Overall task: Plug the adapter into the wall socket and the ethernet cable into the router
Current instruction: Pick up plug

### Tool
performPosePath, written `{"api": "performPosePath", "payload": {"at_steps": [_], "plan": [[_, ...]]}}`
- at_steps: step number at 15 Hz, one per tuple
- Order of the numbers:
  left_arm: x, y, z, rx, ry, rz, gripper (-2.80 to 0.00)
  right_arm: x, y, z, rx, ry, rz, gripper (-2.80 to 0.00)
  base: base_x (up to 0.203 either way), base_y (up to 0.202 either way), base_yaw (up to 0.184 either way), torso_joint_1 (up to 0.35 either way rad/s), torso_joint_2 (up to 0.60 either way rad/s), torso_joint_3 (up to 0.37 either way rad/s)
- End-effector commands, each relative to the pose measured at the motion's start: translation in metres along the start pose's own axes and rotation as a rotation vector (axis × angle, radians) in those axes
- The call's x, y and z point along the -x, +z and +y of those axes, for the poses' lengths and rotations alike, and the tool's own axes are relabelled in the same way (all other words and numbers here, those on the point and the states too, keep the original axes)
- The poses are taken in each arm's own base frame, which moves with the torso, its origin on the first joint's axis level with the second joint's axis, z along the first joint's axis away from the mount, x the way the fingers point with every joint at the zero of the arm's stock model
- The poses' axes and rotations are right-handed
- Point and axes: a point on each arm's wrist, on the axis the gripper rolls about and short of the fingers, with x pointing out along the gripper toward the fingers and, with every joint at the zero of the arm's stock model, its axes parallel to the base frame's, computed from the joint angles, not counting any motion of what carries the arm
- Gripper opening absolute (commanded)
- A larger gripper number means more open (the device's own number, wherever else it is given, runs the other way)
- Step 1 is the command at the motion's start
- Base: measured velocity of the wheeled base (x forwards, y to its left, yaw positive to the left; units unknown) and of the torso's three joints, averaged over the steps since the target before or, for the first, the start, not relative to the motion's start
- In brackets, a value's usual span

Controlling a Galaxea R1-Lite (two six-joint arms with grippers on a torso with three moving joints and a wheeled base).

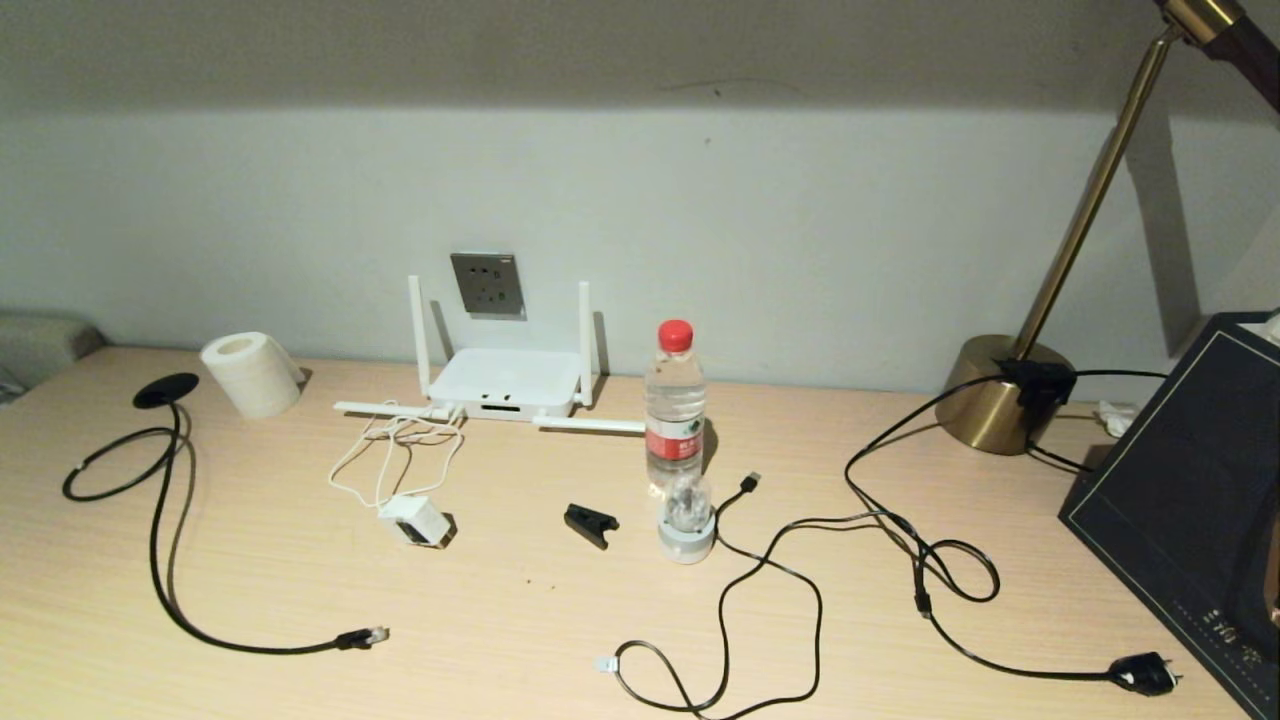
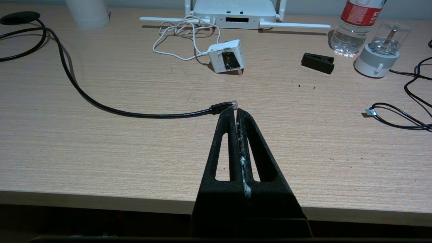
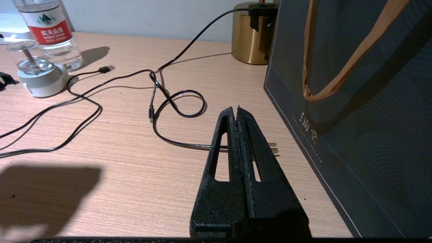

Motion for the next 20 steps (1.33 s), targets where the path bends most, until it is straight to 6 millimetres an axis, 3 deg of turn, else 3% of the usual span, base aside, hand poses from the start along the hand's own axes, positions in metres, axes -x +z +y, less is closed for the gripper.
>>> {"api": "performPosePath", "payload": {"at_steps": [1, 3, 4, 6, 8, 11, 13, 15, 18, 20], "plan": [[-0.001, -0.004, 0.000, -0.001, 0.000, 0.015, -2.80, -0.002, -0.010, 0.000, -0.001, 0.001, 0.036, -2.80, 0.000, 0.000, 0.000, 0.000, 0.00, 0.000], [0.000, 0.000, 0.000, -0.022, -0.004, -0.005, -2.80, -0.002, -0.010, 0.000, 0.001, 0.001, 0.036, -2.80, 0.000, 0.000, 0.000, 0.000, 0.00, 0.000], [0.003, 0.013, -0.001, -0.053, -0.011, -0.048, -2.80, -0.002, -0.010, 0.000, 0.001, 0.001, 0.036, -2.80, 0.000, 0.000, 0.000, 0.000, 0.00, 0.000], [0.005, 0.056, -0.003, -0.090, -0.049, -0.105, -2.80, -0.002, -0.010, 0.000, 0.001, 0.001, 0.036, -2.80, 0.000, 0.000, 0.000, 0.000, 0.00, 0.000], [-0.014, 0.105, -0.005, -0.120, -0.094, -0.065, -2.80, -0.002, -0.010, 0.000, 0.001, 0.001, 0.036, -2.80, 0.000, 0.000, 0.000, 0.000, 0.00, 0.000], [-0.086, 0.169, -0.009, -0.172, -0.175, 0.068, -2.80, -0.002, -0.010, 0.000, 0.001, 0.001, 0.034, -2.80, 0.000, 0.000, 0.000, 0.000, 0.00, 0.000], [-0.145, 0.186, -0.012, -0.233, -0.229, 0.161, -2.80, -0.002, -0.010, 0.000, 0.001, 0.001, 0.036, -2.80, 0.000, 0.000, 0.000, 0.000, 0.00, 0.000], [-0.203, 0.187, -0.010, -0.351, -0.292, 0.233, -2.80, -0.002, -0.010, 0.000, 0.001, 0.001, 0.036, -2.80, 0.000, 0.000, 0.000, 0.000, 0.00, 0.000], [-0.281, 0.171, 0.001, -0.565, -0.441, 0.288, -2.80, -0.002, -0.010, 0.000, 0.001, 0.001, 0.036, -2.80, 0.000, 0.000, 0.000, 0.000, 0.00, 0.000], [-0.309, 0.154, 0.008, -0.764, -0.576, 0.291, -2.80, -0.002, -0.010, 0.000, 0.001, 0.001, 0.036, -2.80, 0.000, 0.000, 0.000, 0.000, 0.00, 0.000]]}}
